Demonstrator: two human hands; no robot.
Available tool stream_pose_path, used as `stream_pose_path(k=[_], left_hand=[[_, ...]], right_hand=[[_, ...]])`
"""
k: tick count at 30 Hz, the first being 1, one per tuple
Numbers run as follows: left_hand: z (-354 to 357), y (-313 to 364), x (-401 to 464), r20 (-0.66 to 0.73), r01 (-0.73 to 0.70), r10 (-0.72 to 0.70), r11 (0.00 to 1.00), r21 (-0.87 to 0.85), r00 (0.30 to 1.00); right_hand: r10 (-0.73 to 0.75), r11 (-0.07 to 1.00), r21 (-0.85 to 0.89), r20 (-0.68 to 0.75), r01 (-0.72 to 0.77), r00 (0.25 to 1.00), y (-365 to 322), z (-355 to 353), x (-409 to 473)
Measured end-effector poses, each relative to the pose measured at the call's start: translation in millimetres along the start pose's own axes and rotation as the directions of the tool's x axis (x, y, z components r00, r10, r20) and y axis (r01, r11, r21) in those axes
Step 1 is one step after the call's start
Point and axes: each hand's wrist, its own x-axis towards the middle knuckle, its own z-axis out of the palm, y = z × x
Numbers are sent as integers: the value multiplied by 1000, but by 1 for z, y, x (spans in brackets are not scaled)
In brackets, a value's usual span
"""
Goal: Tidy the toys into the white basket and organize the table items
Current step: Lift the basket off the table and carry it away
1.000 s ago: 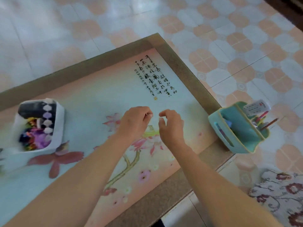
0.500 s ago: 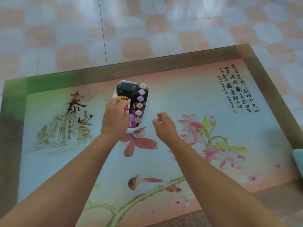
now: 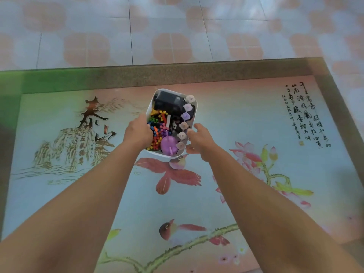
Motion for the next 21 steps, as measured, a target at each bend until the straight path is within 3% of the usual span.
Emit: stream_pose_path(k=[11, 16, 21], left_hand=[[4, 21, -6, -27, 12, -13, 1000, -10, 1000], [17, 70, -22, 5, -67, 67, 997, -26, 998], [47, 134, -38, 139, -150, 159, 986, -74, 977]], right_hand=[[-118, 987, -114, -20, 115, 993, 16, -24, 4], [-159, 982, -113, -56, 152, 986, 35, -87, -7], [-188, 974, -149, -95, 173, 978, 61, -172, -20]])
